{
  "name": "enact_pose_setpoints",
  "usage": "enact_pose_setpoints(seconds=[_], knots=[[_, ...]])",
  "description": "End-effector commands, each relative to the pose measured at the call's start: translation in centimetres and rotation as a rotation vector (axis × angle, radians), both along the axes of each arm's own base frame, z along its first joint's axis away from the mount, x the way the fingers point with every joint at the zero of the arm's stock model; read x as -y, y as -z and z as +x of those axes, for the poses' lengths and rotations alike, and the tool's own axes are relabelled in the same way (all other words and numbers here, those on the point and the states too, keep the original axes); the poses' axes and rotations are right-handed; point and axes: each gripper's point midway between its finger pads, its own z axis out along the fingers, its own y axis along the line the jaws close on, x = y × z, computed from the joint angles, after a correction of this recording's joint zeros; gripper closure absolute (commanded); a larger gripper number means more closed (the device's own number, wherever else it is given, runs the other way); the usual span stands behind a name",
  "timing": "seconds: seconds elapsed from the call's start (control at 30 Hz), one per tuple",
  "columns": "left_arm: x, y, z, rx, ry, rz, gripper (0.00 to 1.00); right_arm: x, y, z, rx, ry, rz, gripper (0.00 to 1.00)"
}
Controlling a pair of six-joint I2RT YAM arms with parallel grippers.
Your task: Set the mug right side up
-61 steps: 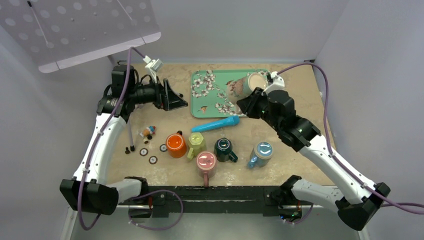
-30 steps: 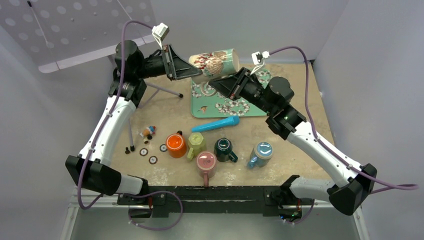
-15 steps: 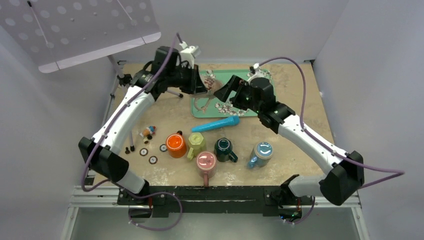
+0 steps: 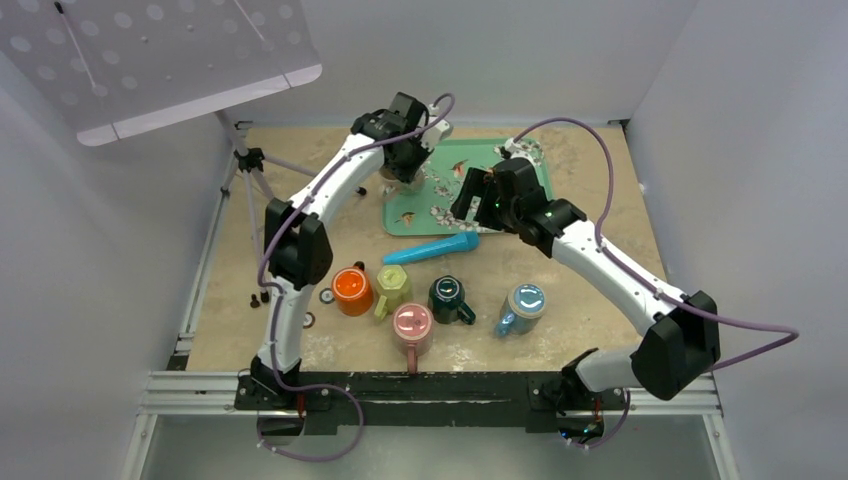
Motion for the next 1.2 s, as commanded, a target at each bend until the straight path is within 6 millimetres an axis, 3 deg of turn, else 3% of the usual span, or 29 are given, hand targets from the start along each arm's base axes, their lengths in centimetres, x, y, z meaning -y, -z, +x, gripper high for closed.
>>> enact_pose_setpoints(seconds=[0.0, 0.2, 0.3, 0.5, 0.67, 0.8, 0.87, 0.93, 0.97, 1.1, 1.17], knots=[[0.9, -4.7, 3.7, 0.195, 0.112, -0.003, 1.00, 1.7, -1.2, -0.1, 0.029, -0.006, -0.090, 0.03], [1.5, -1.3, 4.1, 0.125, 0.215, 0.044, 1.00, 2.4, -0.3, -0.8, -0.005, -0.027, -0.146, 0.03], [0.8, -1.7, 3.4, 0.113, 0.267, 0.086, 1.00, 2.5, -0.7, -1.0, -0.003, -0.034, -0.158, 0.04], [-2.6, -3.1, 1.3, 0.131, 0.446, 0.279, 1.00, 2.6, -1.6, -0.7, 0.027, -0.042, -0.162, 0.04], [-2.1, -2.4, -0.8, 0.073, 0.611, 0.271, 1.00, 2.4, -1.8, -0.4, 0.033, -0.054, -0.172, 0.04], [-2.4, -2.4, -1.1, 0.052, 0.648, 0.294, 1.00, 2.5, -2.3, -0.5, 0.039, -0.060, -0.174, 0.04], [-2.4, -2.5, -1.1, 0.060, 0.654, 0.295, 0.86, 2.5, -2.4, -0.7, 0.046, -0.063, -0.171, 0.04], [-2.2, -2.6, -0.8, 0.087, 0.644, 0.290, 0.59, 2.4, -2.4, -0.9, 0.050, -0.076, -0.165, 0.04], [-2.1, -3.0, -0.6, 0.109, 0.635, 0.278, 0.52, 2.3, -2.4, -1.1, 0.049, -0.087, -0.161, 0.04], [-1.1, -6.2, -1.1, 0.181, 0.611, 0.194, 0.38, 2.1, -2.1, -2.6, 0.043, -0.179, -0.169, 0.04], [-0.5, -8.7, -2.4, 0.199, 0.609, 0.121, 0.35, 1.7, -1.9, -4.1, 0.050, -0.267, -0.168, 0.06]])
